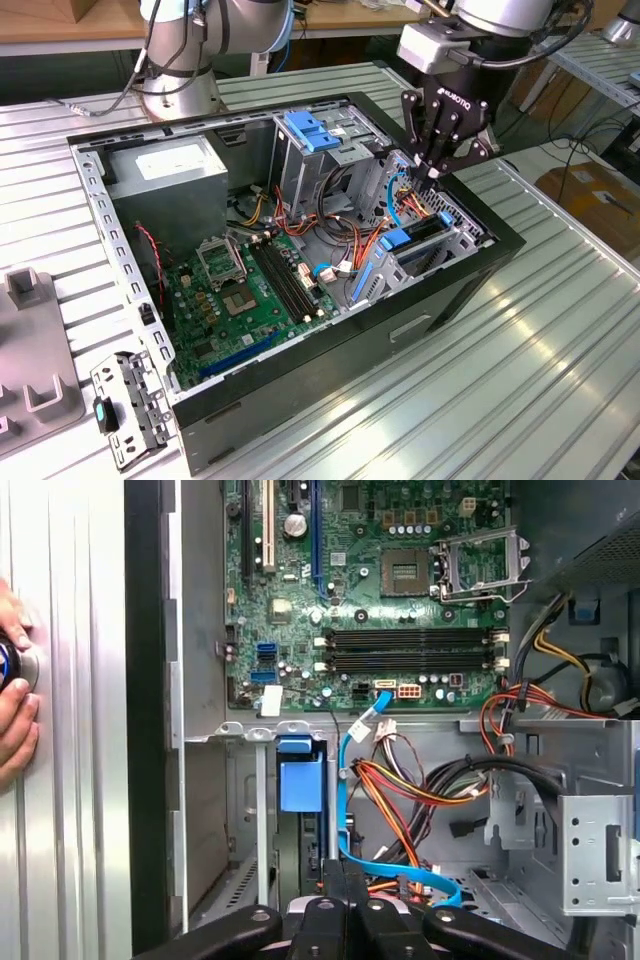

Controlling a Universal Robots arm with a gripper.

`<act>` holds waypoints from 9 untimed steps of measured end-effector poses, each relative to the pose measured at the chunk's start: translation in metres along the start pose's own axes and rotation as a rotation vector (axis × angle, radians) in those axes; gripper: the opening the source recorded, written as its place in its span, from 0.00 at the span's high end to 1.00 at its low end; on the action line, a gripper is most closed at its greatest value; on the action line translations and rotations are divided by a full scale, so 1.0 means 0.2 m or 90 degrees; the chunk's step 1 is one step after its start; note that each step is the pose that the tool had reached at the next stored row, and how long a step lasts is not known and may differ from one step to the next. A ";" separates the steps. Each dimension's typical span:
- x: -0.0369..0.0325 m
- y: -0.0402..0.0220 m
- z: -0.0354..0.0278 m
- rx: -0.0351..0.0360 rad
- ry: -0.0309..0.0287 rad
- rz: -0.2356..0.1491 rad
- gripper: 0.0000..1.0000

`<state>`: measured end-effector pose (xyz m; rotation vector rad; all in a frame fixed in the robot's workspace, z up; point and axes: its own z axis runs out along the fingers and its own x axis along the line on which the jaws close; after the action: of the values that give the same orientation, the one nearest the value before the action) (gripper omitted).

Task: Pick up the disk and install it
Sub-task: 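Insert the second disk wire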

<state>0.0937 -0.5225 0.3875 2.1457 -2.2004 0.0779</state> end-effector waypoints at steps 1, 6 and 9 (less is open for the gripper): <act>-0.019 -0.005 -0.002 -0.0019 0.0017 0.000 0.89; -0.092 -0.026 -0.014 -0.0059 0.0076 0.000 0.89; -0.143 -0.036 -0.025 -0.0071 0.0090 -0.001 0.89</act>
<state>0.1017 -0.4938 0.3899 2.1337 -2.1870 0.0802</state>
